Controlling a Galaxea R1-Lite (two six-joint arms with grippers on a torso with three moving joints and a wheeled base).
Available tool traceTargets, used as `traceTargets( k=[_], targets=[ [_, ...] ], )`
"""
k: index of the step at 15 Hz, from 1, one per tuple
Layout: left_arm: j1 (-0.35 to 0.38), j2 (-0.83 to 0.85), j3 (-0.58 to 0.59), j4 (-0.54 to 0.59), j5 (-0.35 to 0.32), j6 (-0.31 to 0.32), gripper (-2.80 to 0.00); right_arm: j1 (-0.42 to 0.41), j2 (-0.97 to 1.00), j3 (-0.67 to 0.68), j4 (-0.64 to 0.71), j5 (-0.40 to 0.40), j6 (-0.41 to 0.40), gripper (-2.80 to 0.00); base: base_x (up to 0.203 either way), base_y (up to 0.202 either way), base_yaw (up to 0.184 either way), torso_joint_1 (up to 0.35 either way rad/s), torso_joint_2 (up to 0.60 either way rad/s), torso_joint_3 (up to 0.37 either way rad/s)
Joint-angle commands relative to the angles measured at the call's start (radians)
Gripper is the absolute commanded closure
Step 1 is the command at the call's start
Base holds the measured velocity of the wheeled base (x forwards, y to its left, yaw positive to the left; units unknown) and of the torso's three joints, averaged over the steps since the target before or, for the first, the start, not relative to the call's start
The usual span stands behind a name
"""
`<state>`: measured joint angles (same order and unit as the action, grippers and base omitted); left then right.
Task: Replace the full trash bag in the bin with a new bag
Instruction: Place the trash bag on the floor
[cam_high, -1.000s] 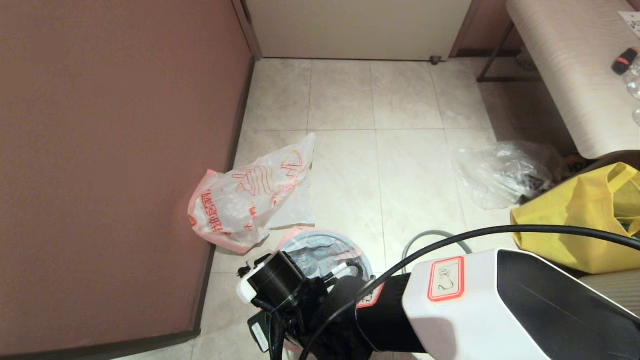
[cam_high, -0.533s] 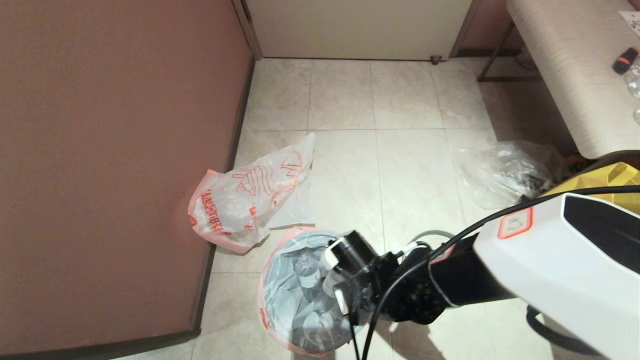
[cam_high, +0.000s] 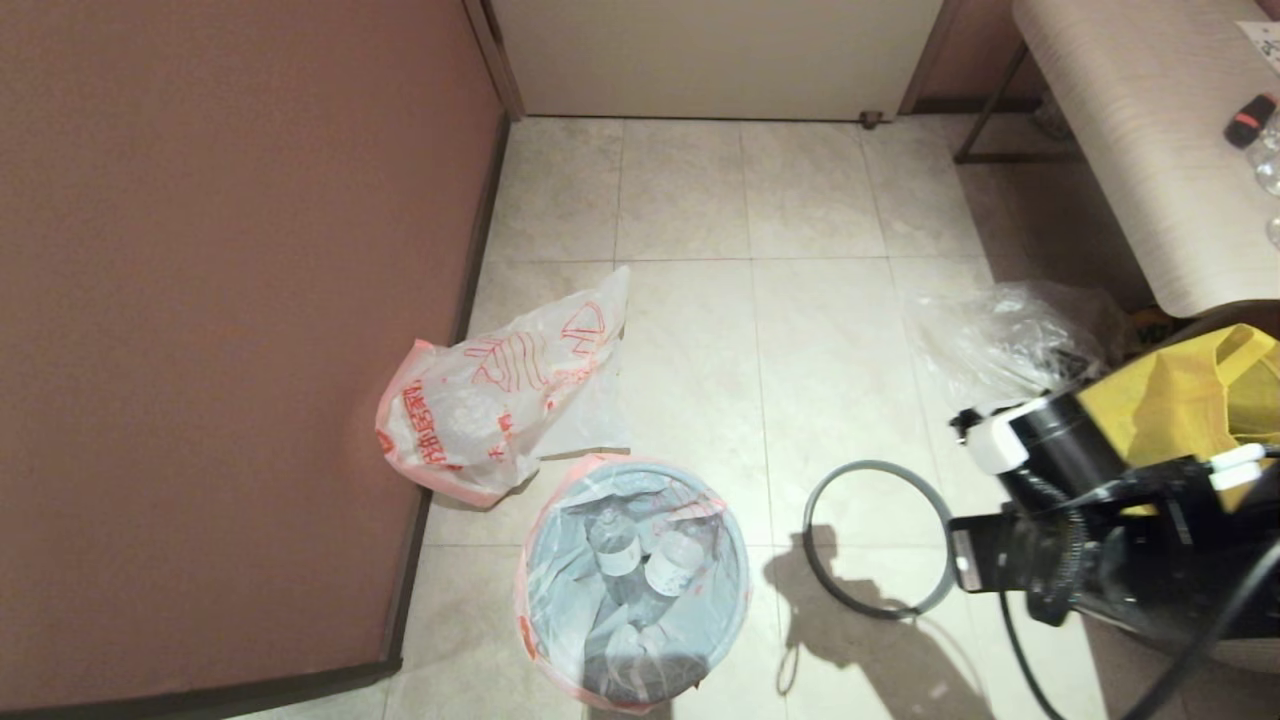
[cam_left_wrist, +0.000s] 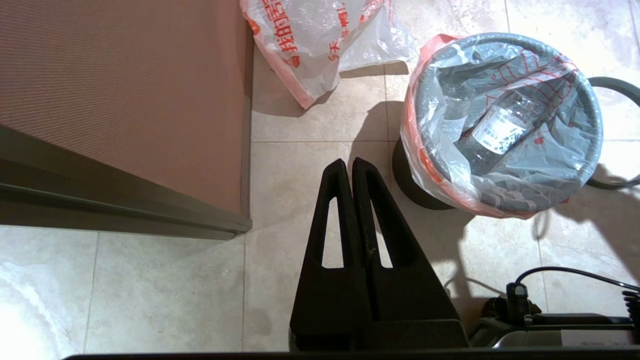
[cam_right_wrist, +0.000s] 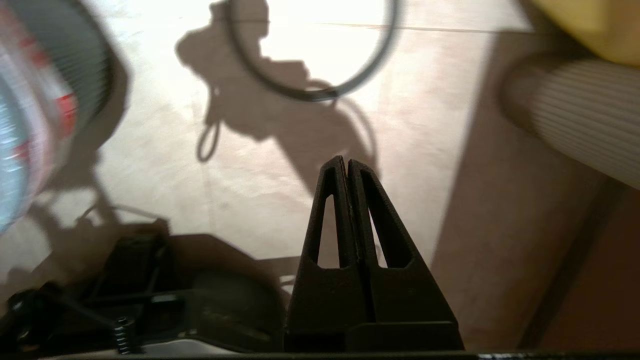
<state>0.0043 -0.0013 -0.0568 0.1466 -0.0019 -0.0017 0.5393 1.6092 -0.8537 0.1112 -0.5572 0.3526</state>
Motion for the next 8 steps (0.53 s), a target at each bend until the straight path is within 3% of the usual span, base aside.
traceTargets(
  k=[1,5,8],
  targets=[
    [0.000,0.001,0.000,0.001,-0.001,0.003,0.00,-0.083,-0.268,0.063,0.030,-0.019,0.001,0.00,0.000,0.000,0.000,0.000,0.00,0.000],
    [0.000,0.001,0.000,0.002,-0.001,0.008,0.00,-0.348,-0.700,0.169,0.127,-0.061,0.001,0.00,0.000,0.000,0.000,0.000,0.00,0.000],
    [-0.004,0.021,-0.036,-0.002,-0.032,0.088,0.00,-0.451,-0.994,0.267,0.165,-0.052,-0.022,0.00,0.000,0.000,0.000,0.000,0.00,0.000]
  ],
)
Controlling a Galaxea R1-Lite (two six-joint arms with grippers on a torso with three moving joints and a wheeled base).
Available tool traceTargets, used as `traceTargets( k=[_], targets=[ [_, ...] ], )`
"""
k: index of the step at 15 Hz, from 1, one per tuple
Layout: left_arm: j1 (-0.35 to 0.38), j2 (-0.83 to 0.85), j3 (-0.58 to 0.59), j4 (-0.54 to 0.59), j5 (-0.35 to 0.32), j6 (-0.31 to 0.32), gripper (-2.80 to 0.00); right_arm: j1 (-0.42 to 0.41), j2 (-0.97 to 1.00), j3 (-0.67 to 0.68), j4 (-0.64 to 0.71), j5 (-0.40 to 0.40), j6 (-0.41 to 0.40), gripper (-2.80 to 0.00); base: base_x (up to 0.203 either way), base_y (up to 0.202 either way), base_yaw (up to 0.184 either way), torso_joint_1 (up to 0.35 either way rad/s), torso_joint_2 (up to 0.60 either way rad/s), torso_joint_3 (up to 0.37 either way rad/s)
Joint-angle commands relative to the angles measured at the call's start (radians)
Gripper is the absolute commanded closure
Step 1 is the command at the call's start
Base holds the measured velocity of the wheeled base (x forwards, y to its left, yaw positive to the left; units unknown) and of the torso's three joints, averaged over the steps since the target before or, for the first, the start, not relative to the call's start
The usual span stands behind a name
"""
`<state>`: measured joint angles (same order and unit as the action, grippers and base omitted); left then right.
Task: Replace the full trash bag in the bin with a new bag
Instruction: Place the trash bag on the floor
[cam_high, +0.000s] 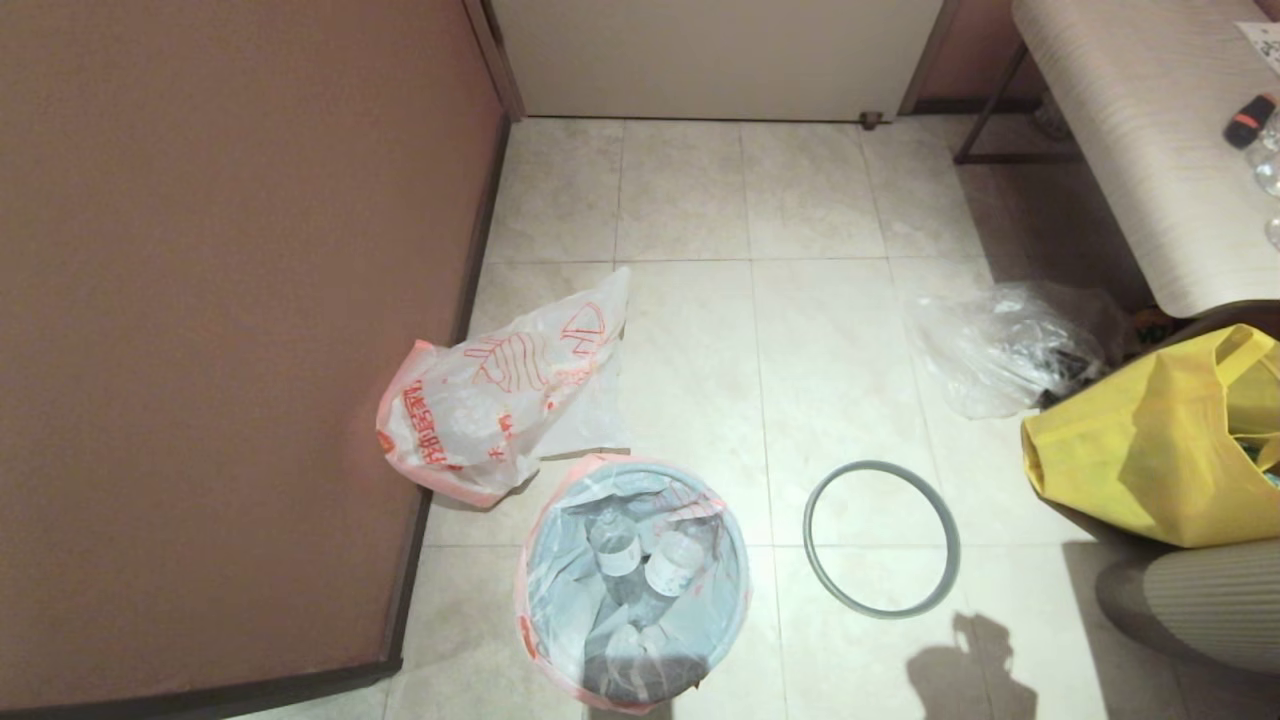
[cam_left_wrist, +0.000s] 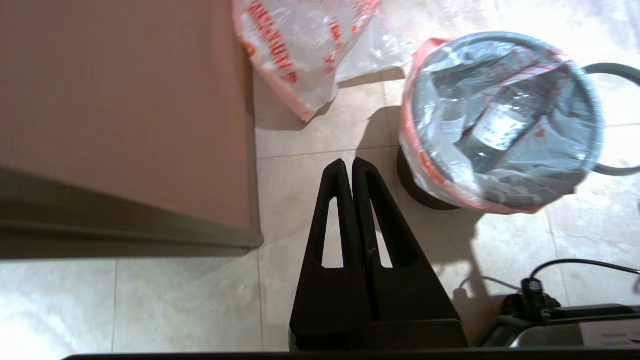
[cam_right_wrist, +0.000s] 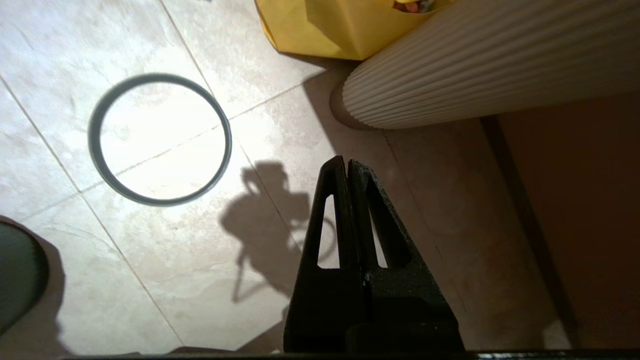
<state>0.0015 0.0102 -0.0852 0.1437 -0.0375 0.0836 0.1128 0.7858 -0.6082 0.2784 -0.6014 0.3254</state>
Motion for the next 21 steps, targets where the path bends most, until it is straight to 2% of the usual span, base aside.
traceTargets(
  k=[1,3,5,7,9,11,12,13,17,18,21],
  targets=[
    [-0.002,0.061,-0.038,-0.002,-0.018,0.001,0.00,-0.032,-0.275,0.052,0.010,0.036,-0.021,0.00,0.000,0.000,0.000,0.000,0.00,0.000],
    [0.001,0.248,-0.121,-0.028,-0.044,-0.034,0.00,-0.049,-0.469,0.105,0.059,0.169,-0.116,0.00,0.000,0.000,0.000,0.000,0.00,0.000],
    [0.004,0.460,-0.191,-0.067,-0.057,-0.060,0.00,-0.079,-0.607,0.181,0.102,0.396,-0.198,0.00,0.000,0.000,0.000,0.000,0.00,0.000],
    [0.004,0.636,-0.228,-0.094,-0.064,-0.071,0.00,-0.096,-0.723,0.302,0.116,0.510,-0.278,0.00,0.000,0.000,0.000,0.000,0.00,0.000],
    [0.003,0.735,-0.244,-0.110,-0.055,-0.077,0.00,-0.102,-0.786,0.433,0.058,0.541,-0.342,0.00,0.000,0.000,0.000,0.000,0.00,0.000],
    [-0.019,0.787,-0.252,-0.118,-0.050,-0.069,0.00,-0.106,-0.786,0.533,-0.119,0.567,-0.339,0.00,0.000,0.000,0.000,0.000,0.00,0.000],
    [-0.031,0.819,-0.248,-0.126,-0.049,-0.059,0.00,-0.107,-0.786,0.560,-0.149,0.588,-0.325,0.00,0.000,0.000,0.000,0.000,0.00,0.000],
    [-0.035,0.858,-0.237,-0.148,-0.049,-0.056,0.00,-0.108,-0.786,0.564,-0.163,0.588,-0.301,0.00,0.000,0.000,0.000,0.000,0.00,0.000],
    [-0.069,1.092,-0.179,-0.281,-0.048,-0.063,0.00,-0.108,-0.786,0.565,-0.168,0.589,-0.304,0.00,0.000,0.000,0.000,0.000,0.00,0.000],
    [-0.101,1.161,-0.177,-0.299,-0.046,-0.081,0.00,-0.108,-0.786,0.565,-0.168,0.589,-0.304,0.00,0.000,0.000,0.000,0.000,0.00,0.000],
    [-0.232,1.379,-0.222,-0.332,0.014,-0.203,0.00,-0.108,-0.786,0.565,-0.168,0.589,-0.304,0.00,0.000,0.000,0.000,0.000,0.00,0.000]
  ],
)
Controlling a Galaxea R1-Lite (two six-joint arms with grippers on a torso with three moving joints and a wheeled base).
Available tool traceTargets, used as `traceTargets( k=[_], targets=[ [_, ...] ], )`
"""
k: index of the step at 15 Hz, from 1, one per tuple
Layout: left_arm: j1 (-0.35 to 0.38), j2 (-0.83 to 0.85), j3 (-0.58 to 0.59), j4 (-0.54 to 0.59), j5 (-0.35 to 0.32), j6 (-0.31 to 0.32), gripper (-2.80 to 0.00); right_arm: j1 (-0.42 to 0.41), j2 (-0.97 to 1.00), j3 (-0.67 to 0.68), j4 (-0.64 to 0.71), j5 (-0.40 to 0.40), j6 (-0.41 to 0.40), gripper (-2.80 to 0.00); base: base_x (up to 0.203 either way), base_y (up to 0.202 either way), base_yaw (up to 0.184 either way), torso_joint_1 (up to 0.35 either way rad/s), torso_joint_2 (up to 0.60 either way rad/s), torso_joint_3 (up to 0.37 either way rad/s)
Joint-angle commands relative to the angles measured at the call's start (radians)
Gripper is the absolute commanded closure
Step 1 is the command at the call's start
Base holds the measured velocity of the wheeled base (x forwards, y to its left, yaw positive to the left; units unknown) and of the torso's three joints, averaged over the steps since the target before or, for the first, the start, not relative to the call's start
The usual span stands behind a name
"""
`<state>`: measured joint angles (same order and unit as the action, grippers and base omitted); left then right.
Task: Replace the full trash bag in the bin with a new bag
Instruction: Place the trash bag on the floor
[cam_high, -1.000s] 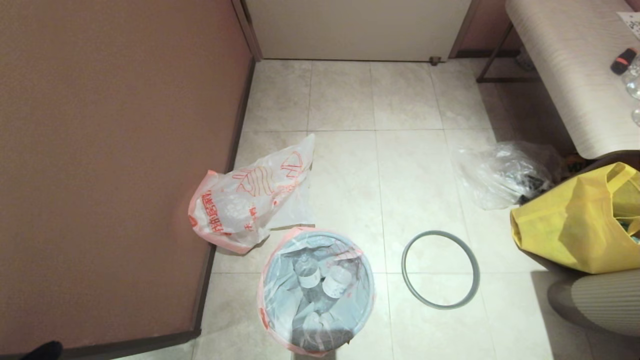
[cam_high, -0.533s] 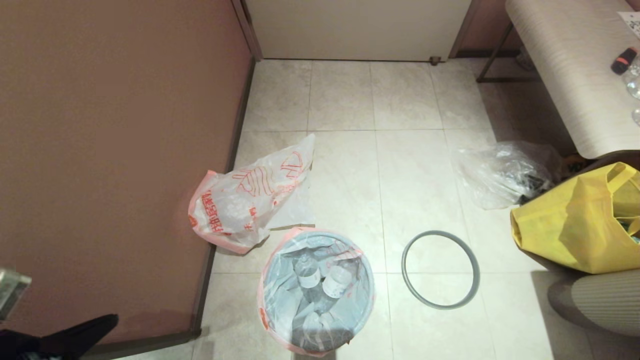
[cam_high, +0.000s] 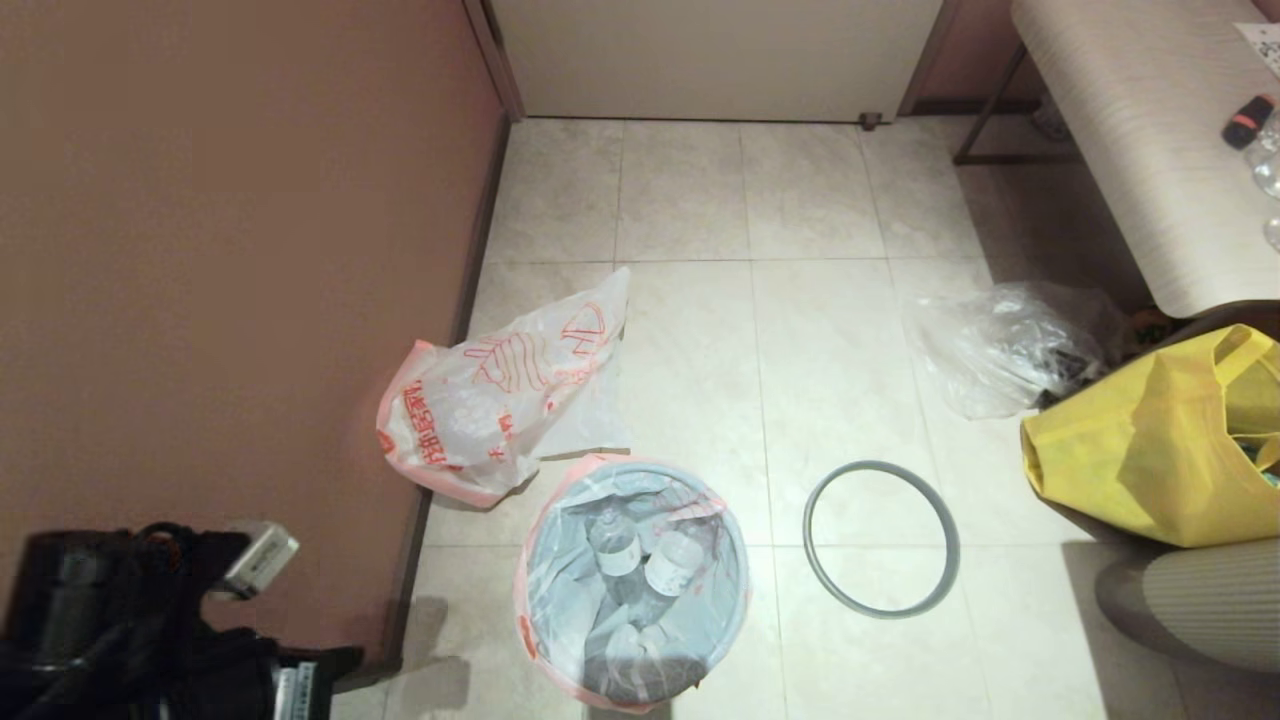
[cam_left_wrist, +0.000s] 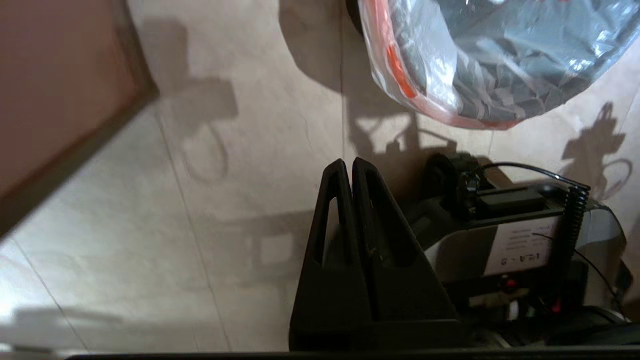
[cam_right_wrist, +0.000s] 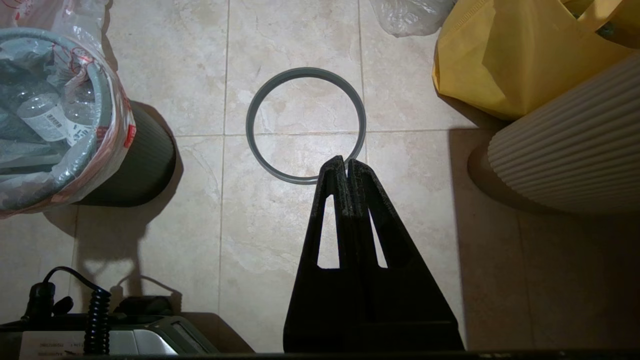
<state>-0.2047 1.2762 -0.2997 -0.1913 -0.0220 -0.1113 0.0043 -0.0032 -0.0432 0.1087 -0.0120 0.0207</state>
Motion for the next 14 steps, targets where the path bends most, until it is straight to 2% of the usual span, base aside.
traceTargets(
  k=[1,5,6,8,12,14],
  targets=[
    [-0.064,0.194,-0.030,-0.014,0.024,-0.045,0.00,0.000,0.003,0.000,0.002,0.000,0.001,0.00,0.000,0.000,0.000,0.000,0.00,0.000],
    [-0.122,0.506,-0.148,-0.087,0.133,-0.137,0.00,0.000,0.003,0.000,0.002,0.000,0.001,0.00,0.000,0.000,0.000,0.000,0.00,0.000],
    [-0.129,0.569,-0.183,-0.109,0.156,-0.163,-2.75,0.000,0.003,0.000,0.002,0.000,0.001,0.00,0.000,0.000,0.000,0.000,0.00,0.000],
    [-0.149,0.653,-0.237,-0.189,0.184,-0.201,-2.80,0.000,0.003,0.000,0.002,0.000,0.001,0.00,0.000,0.000,0.000,0.000,0.00,0.000],
    [-0.172,0.825,-0.299,-0.322,0.232,-0.208,-2.80,0.000,0.003,0.000,0.002,0.000,0.001,0.00,0.000,0.000,0.000,0.000,0.00,0.000],
    [-0.172,0.857,-0.326,-0.381,0.260,-0.212,-2.80,0.000,0.003,0.000,0.002,0.000,0.001,0.00,0.000,0.000,0.000,0.000,0.00,0.000]
  ],
)
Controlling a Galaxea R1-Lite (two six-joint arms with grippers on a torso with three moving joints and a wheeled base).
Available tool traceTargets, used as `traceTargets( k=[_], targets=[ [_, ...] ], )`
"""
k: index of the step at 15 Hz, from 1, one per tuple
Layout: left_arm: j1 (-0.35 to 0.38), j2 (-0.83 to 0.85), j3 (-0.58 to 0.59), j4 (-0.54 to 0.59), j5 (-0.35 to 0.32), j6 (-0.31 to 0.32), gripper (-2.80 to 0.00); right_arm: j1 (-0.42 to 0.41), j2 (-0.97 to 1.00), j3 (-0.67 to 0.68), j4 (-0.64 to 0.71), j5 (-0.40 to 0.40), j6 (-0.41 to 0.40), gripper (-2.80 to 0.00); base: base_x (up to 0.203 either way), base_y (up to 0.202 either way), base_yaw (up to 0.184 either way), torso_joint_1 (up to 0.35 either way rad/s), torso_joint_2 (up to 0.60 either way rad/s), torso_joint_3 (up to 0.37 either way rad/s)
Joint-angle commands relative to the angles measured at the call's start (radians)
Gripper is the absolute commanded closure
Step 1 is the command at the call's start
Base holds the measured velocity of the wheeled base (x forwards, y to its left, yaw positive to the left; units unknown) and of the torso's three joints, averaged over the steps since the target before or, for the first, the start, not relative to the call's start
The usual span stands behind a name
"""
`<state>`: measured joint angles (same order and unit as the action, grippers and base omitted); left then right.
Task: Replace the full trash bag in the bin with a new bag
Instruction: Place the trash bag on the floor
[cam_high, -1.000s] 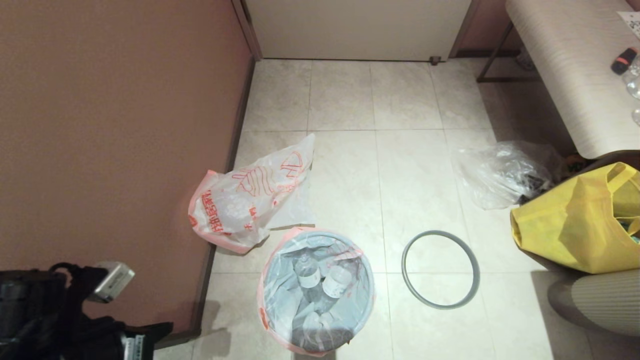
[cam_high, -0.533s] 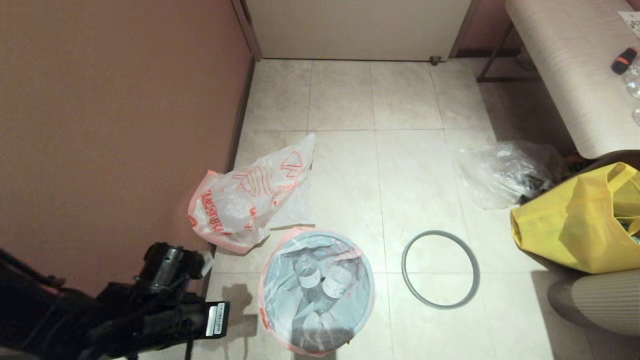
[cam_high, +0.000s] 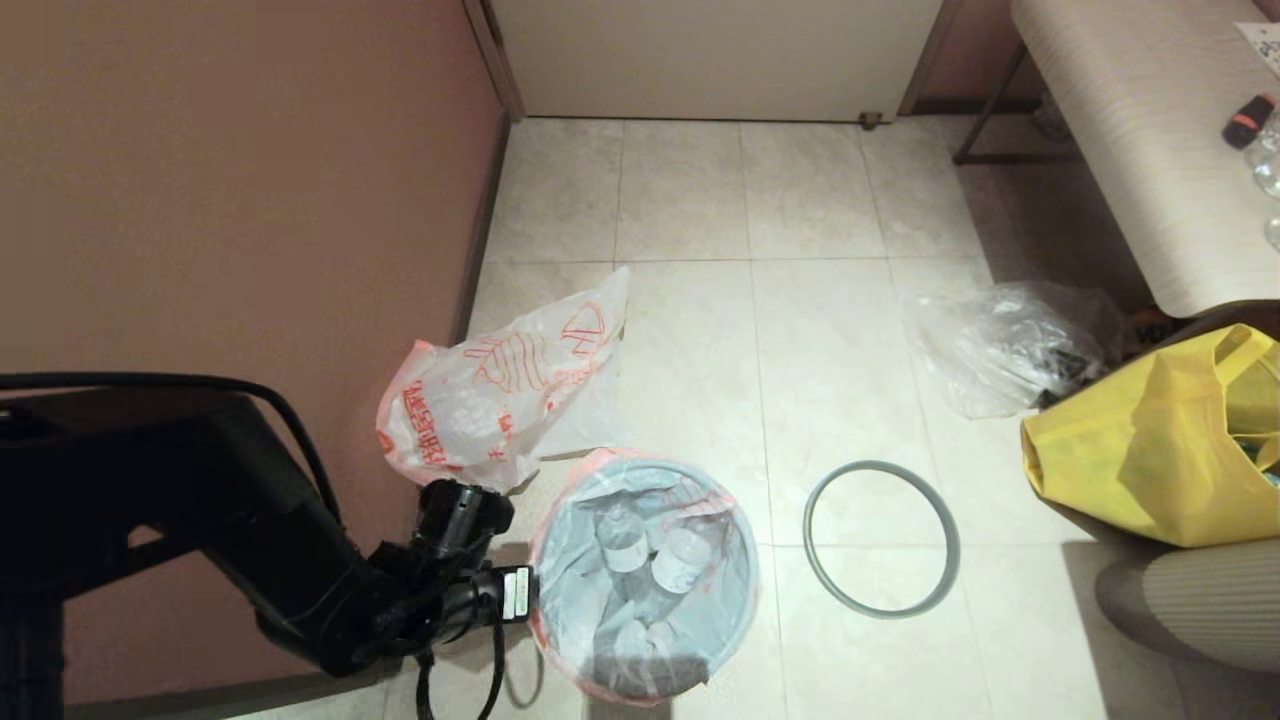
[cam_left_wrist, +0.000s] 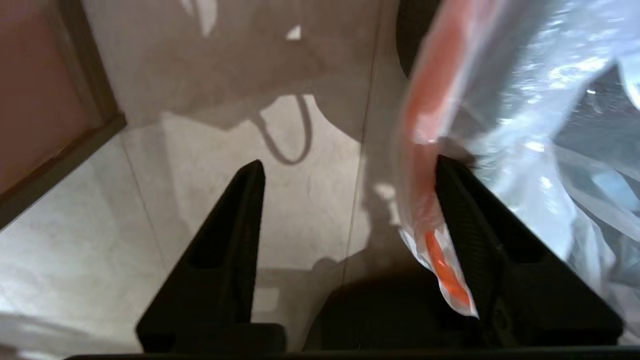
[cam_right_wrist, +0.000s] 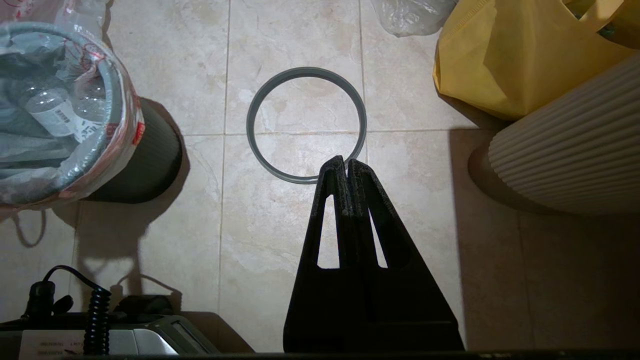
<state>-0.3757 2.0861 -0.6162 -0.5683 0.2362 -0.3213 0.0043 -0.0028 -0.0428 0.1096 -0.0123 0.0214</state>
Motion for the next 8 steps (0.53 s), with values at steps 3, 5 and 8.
traceTargets(
  k=[3,5,8],
  targets=[
    [0.001,0.042,-0.002,-0.022,0.005,-0.002,-2.80,0.000,0.003,0.000,0.001,0.000,0.000,0.00,0.000,0.000,0.000,0.000,0.00,0.000],
    [0.002,0.059,-0.007,-0.023,0.008,-0.001,-2.80,0.000,0.003,0.000,0.001,0.000,0.000,0.00,0.000,0.000,0.000,0.000,0.00,0.000],
    [0.003,0.101,-0.024,-0.137,0.015,-0.011,-2.80,0.000,0.003,0.000,0.001,0.000,0.000,0.00,0.000,0.000,0.000,0.000,0.00,0.000]
  ],
)
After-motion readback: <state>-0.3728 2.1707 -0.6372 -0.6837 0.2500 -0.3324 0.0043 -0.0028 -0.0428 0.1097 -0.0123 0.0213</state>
